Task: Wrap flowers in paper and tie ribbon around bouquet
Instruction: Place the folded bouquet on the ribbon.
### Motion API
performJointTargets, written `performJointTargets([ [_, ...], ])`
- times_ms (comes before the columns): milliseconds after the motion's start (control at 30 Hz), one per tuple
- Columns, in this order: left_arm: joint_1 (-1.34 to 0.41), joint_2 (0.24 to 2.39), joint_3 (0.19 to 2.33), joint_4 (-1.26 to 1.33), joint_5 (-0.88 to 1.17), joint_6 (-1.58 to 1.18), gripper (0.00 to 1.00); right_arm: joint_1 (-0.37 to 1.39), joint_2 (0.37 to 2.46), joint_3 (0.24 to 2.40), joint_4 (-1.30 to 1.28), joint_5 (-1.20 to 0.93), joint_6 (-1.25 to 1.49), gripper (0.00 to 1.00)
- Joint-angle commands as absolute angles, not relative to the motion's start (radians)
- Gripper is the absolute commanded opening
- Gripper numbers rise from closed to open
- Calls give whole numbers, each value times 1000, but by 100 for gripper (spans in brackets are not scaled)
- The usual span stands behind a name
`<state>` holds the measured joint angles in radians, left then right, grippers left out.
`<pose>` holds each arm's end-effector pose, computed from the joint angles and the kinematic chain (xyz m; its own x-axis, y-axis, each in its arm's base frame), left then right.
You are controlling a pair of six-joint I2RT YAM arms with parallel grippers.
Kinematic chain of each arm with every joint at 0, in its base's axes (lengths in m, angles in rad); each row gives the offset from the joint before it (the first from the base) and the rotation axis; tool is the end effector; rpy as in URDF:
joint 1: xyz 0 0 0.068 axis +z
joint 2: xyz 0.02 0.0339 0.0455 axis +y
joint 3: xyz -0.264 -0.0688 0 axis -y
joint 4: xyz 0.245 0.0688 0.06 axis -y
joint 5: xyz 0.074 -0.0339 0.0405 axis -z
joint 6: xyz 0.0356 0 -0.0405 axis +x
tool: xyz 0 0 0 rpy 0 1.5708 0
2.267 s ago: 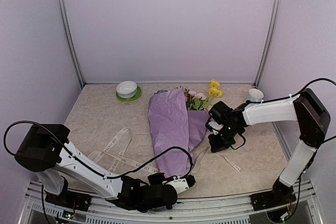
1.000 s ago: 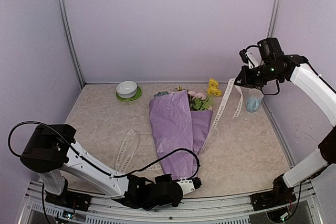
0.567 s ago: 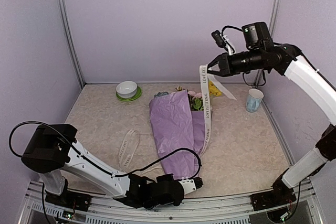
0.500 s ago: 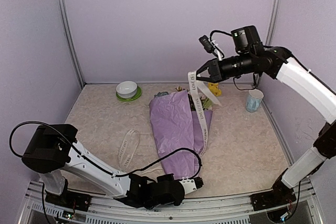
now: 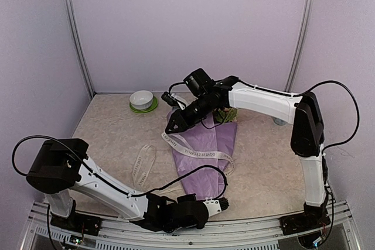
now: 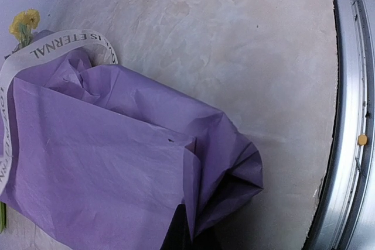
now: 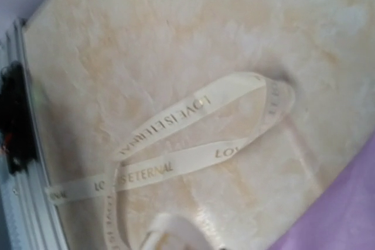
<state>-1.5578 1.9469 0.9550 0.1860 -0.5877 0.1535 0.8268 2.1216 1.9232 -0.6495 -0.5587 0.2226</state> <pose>0.0246 -0.3727 0.1120 0.1172 0.7733 -0.6232 0.8189 0.2798 0.5012 0.3106 0.3653 0.2709 -0.6855 -0.4683 -0.5575 -0.7280 0.4302 0.5337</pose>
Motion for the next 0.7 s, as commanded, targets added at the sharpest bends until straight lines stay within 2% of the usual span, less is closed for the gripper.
performJointTargets([
  [0, -1554, 1968, 975, 169, -563, 141, 0, 824, 2138, 2016, -736, -459, 187, 38],
  [133, -1552, 1970, 976, 170, -554, 143, 0, 822, 2120, 2005, -795, -362, 148, 59],
  [267, -1551, 1978, 980, 170, -547, 142, 0, 811, 2062, 1934, -792, -365, 124, 76],
  [367, -1551, 1980, 983, 167, -547, 143, 0, 807, 2027, 1847, -788, -381, 82, 75],
  [567, -1549, 1987, 984, 164, -536, 142, 0, 808, 2024, 1614, -737, -429, 62, 58],
  [667, -1549, 1993, 993, 152, -534, 142, 0, 808, 1998, 1522, -679, -439, 70, 53],
])
